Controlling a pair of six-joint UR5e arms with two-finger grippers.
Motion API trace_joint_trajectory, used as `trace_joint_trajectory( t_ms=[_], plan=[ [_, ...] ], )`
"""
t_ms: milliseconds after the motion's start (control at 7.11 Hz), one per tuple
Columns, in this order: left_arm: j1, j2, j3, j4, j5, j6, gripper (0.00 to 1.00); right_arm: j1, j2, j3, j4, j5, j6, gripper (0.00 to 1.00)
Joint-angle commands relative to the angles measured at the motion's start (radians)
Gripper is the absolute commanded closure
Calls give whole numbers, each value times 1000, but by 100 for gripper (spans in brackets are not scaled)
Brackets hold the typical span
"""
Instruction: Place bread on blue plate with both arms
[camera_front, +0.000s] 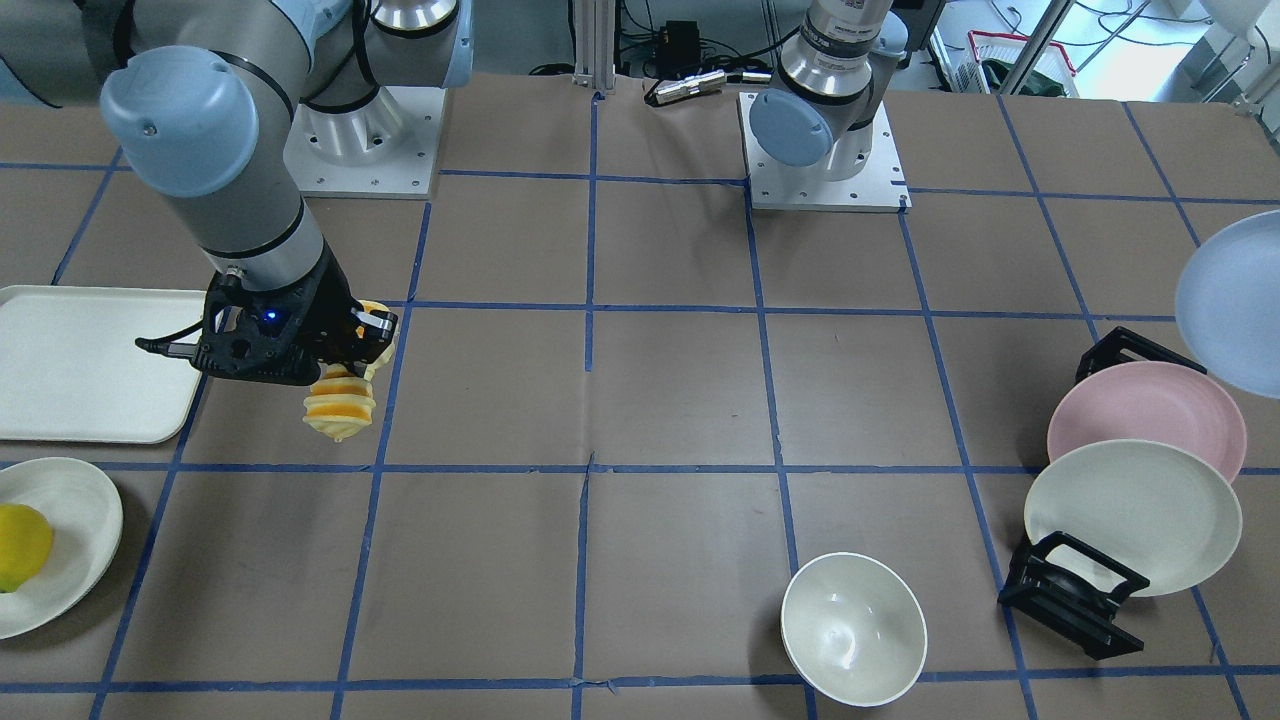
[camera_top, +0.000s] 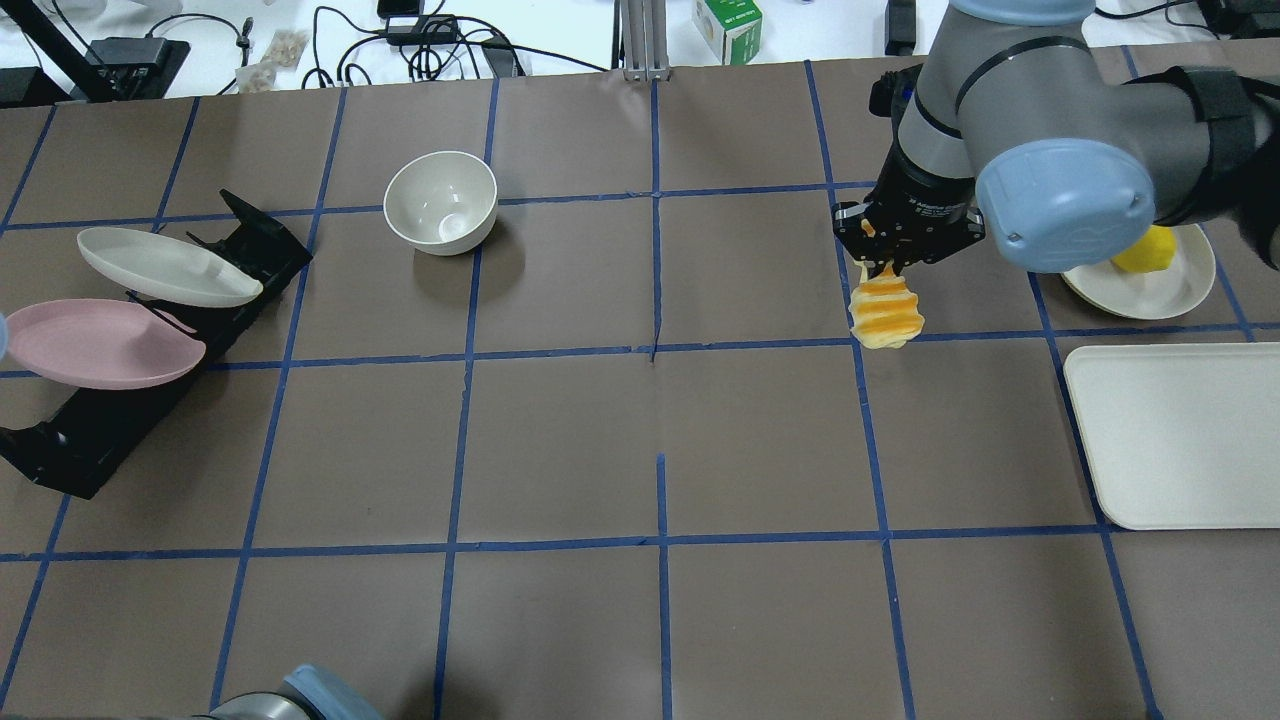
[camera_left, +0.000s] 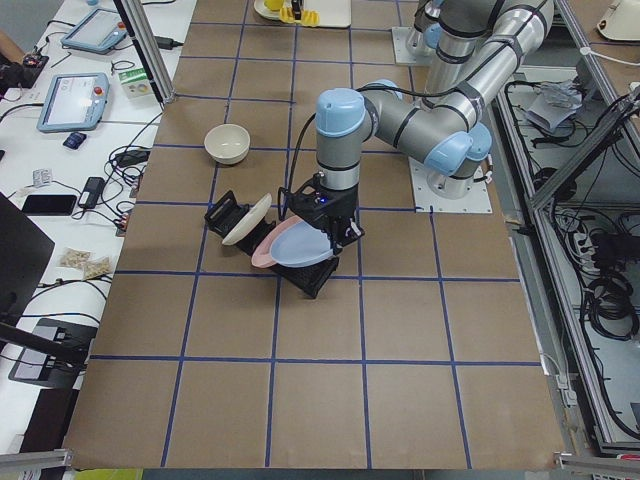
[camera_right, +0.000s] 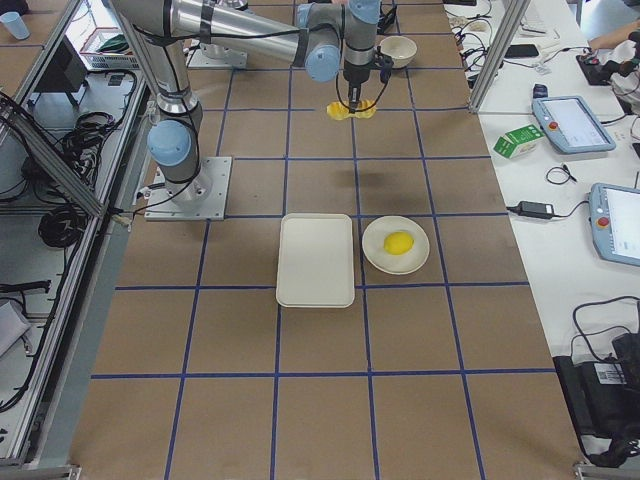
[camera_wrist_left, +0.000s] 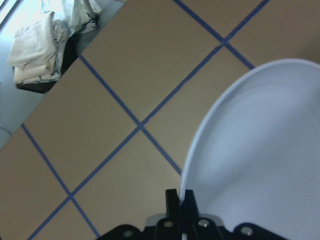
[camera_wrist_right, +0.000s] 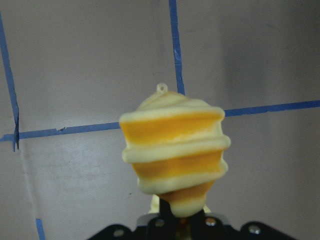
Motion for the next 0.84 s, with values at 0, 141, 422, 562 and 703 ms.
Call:
trace_joint_trajectory(
  t_ms=[0,141,422,562,703],
  plan=[
    [-180,6,8,-27,-37,8,100,-6,2,5,-7,-1,-7,100],
    [-266,15,9,-31,-55,-5,100,-17,2,5,-5,-1,-7,100],
    [-343,-18,-9,-35,-263,-39,100,-22,2,6,0,0,-7,100],
    [-383,-26,-38,-38,-326,-36,100,-23,3,6,-3,0,-7,100],
    [-451,-27,-91,-31,-394,-59,100,-26,3,5,-2,-1,-8,100]
  ],
)
